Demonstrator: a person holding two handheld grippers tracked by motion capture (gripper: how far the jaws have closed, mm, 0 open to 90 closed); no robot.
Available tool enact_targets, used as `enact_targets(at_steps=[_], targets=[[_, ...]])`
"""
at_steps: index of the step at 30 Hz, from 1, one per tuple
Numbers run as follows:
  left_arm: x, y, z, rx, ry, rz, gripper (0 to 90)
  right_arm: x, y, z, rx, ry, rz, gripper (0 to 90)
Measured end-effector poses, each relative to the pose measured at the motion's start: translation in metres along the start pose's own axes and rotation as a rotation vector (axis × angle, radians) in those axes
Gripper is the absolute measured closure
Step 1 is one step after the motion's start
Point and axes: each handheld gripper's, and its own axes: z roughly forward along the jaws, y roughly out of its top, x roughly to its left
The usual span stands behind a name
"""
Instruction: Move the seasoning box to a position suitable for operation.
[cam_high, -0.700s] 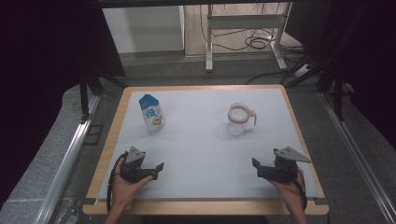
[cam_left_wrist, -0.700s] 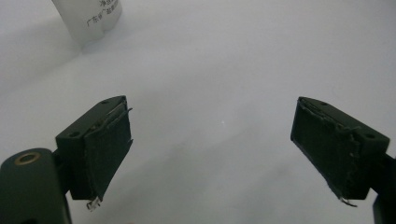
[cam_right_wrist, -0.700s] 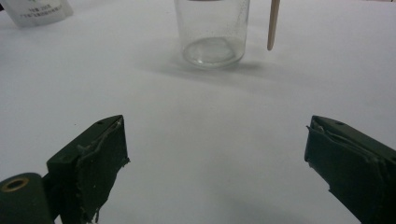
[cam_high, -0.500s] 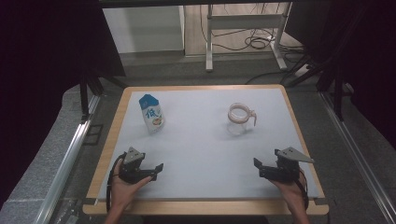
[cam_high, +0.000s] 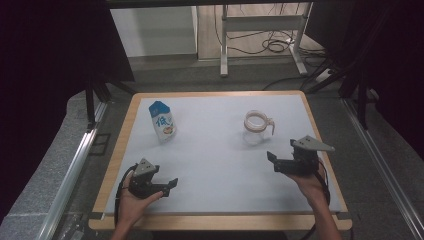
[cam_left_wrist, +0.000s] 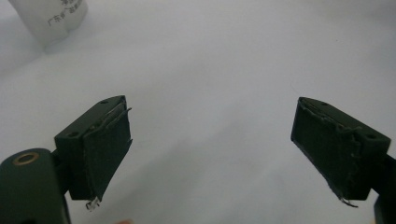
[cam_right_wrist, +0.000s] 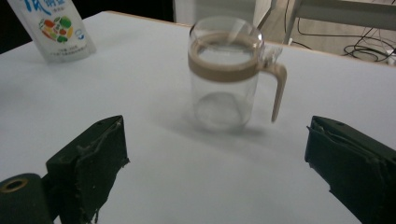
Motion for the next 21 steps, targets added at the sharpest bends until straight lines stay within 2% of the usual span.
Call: enact_targets(at_steps=[3,6,7,15,18,21], targets=[[-0.002,0.0,0.0,-0.001,-0.001,0.011,11.9,-0.002,0.011,0.007,0.001,0.006,-0.015,5.7],[-0.003,0.0,0.001,0.002,0.004,0.022,11.5,-0.009,0.023,0.02,0.024,0.03,-0.005,5.0],[-0.004,0.0,0.002,0.007,0.0,0.024,11.5,-0.014,0.028,0.029,0.034,0.037,0.005,4.9],[-0.004,0.001,0.001,0.026,-0.029,0.018,11.4,-0.022,0.04,0.054,0.085,0.044,0.009,4.9],[-0.004,0.001,0.003,0.036,-0.035,0.02,11.3,-0.023,0.041,0.06,0.089,0.049,0.017,4.9],[-0.005,0.0,0.006,0.048,-0.045,0.02,11.1,-0.02,0.048,0.074,0.126,0.05,0.01,4.9]])
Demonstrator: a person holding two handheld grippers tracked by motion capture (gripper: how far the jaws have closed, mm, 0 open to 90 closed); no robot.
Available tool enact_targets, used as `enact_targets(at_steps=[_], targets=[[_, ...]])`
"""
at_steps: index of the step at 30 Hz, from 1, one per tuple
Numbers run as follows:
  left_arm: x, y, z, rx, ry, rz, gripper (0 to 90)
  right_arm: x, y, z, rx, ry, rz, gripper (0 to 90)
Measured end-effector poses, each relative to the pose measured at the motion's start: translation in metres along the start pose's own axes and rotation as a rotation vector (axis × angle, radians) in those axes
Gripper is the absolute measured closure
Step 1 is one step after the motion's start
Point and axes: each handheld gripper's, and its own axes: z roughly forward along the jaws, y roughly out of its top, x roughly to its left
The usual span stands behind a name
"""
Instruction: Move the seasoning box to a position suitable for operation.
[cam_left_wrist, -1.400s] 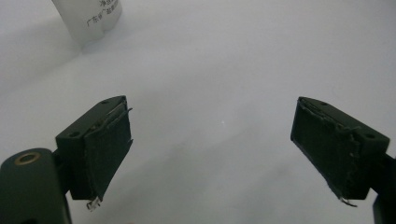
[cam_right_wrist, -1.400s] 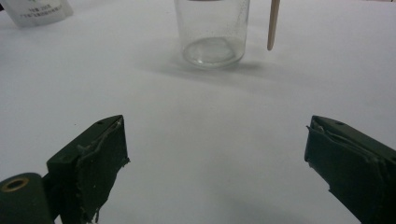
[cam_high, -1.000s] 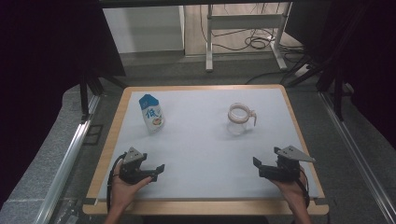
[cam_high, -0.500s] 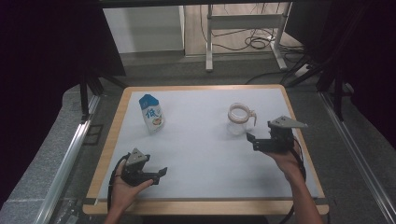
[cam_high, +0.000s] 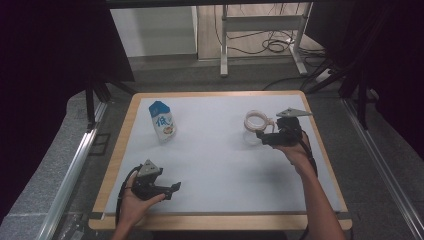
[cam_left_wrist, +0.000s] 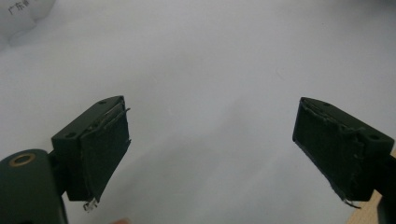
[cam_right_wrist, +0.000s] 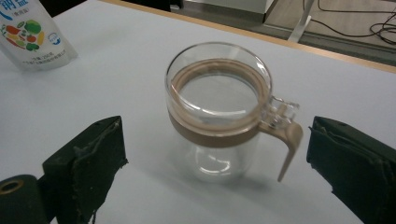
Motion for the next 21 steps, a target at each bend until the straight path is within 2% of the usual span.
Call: enact_targets(at_steps=[10,17,18,21], targets=[[0.001,0.001,-0.003,-0.004,-0.005,0.002,11.0,0.012,0.028,0.019,0.024,-0.016,-0.032,4.9],[0.003,0.001,-0.005,-0.007,-0.002,0.002,11.0,0.008,0.037,0.033,0.05,-0.037,-0.036,5.3],[0.002,0.001,-0.005,-0.006,-0.002,0.003,11.0,0.003,0.038,0.04,0.067,-0.027,-0.014,5.3],[0.001,0.001,-0.005,-0.003,-0.002,0.007,11.0,0.0,0.039,0.049,0.088,-0.029,-0.023,5.3]])
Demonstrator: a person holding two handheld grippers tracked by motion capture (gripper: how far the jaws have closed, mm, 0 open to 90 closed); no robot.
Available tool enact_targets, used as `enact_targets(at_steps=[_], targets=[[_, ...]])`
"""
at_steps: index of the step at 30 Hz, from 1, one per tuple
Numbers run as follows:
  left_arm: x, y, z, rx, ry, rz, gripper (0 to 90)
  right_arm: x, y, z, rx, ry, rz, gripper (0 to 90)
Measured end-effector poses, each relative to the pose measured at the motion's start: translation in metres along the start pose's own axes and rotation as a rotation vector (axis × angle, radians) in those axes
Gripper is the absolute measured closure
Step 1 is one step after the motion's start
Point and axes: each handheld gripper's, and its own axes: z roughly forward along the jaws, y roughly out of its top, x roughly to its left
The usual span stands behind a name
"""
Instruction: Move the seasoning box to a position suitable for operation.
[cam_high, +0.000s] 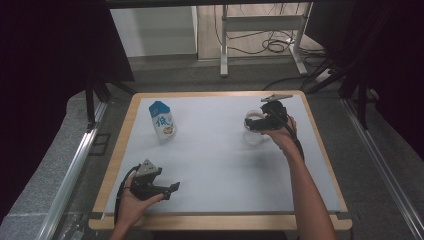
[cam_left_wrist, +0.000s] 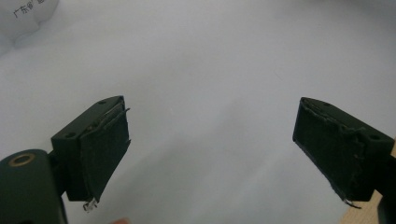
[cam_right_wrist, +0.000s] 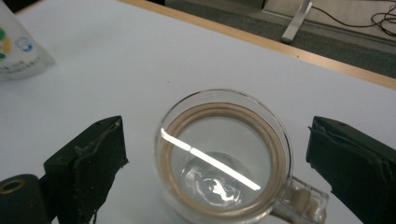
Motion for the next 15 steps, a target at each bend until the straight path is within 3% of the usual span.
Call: enact_targets(at_steps=[7,11,15], targets=[[0.001,0.0,0.0,-0.002,0.007,0.0,11.0,-0.003,-0.002,0.029,0.086,0.016,-0.018,7.2],[0.002,-0.001,0.002,0.004,0.008,0.003,11.0,-0.001,-0.004,0.034,0.104,-0.006,-0.062,11.2],[0.001,-0.001,0.003,0.009,0.007,0.006,11.0,-0.002,-0.004,0.034,0.106,-0.005,-0.062,11.4]])
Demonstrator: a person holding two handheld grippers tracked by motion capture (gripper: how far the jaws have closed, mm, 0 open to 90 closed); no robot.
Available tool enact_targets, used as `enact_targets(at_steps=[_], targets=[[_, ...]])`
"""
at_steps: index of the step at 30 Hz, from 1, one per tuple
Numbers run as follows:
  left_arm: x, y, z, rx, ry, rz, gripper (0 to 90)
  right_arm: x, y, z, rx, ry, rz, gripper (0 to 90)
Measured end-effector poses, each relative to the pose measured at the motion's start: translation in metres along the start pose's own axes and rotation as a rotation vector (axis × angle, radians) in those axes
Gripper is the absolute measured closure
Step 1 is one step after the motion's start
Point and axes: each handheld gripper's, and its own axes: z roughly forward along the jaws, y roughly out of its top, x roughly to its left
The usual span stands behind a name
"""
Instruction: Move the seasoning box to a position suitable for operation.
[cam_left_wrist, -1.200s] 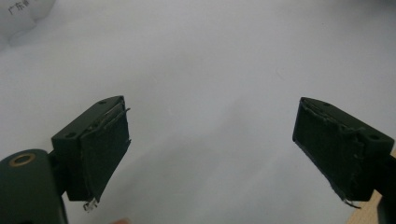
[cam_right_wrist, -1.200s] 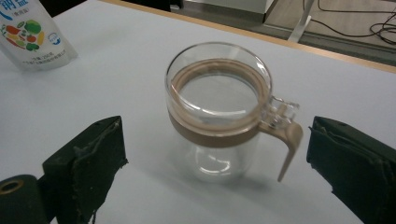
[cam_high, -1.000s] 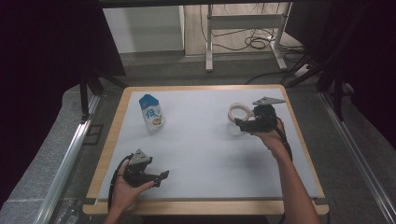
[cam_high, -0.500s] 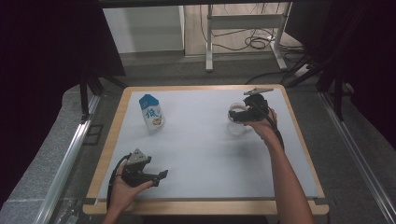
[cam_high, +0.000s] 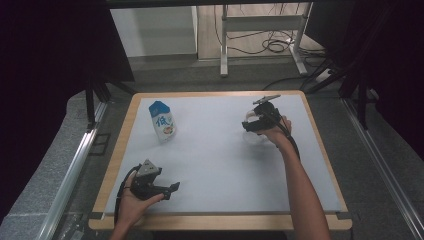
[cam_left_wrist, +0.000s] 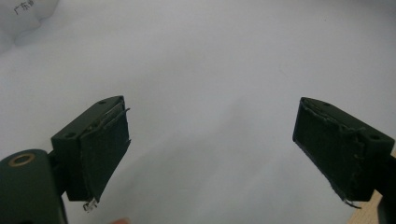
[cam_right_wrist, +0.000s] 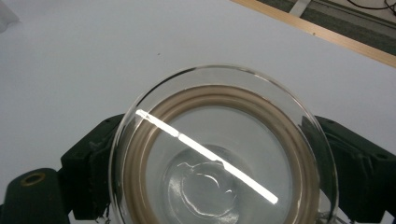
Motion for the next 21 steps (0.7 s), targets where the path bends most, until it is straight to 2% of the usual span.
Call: enact_targets(at_steps=[15,21], targets=[[-0.0002,-0.0005,-0.0002,0.0,0.003,0.006,11.0,0.0003,0.0012,-0.0007,0.008,-0.005,0.001,12.1],[0.0004,-0.0009,0.0012,0.003,0.002,0.004,11.0,-0.0009,0.0007,-0.0039,0.014,-0.02,-0.01,12.1]])
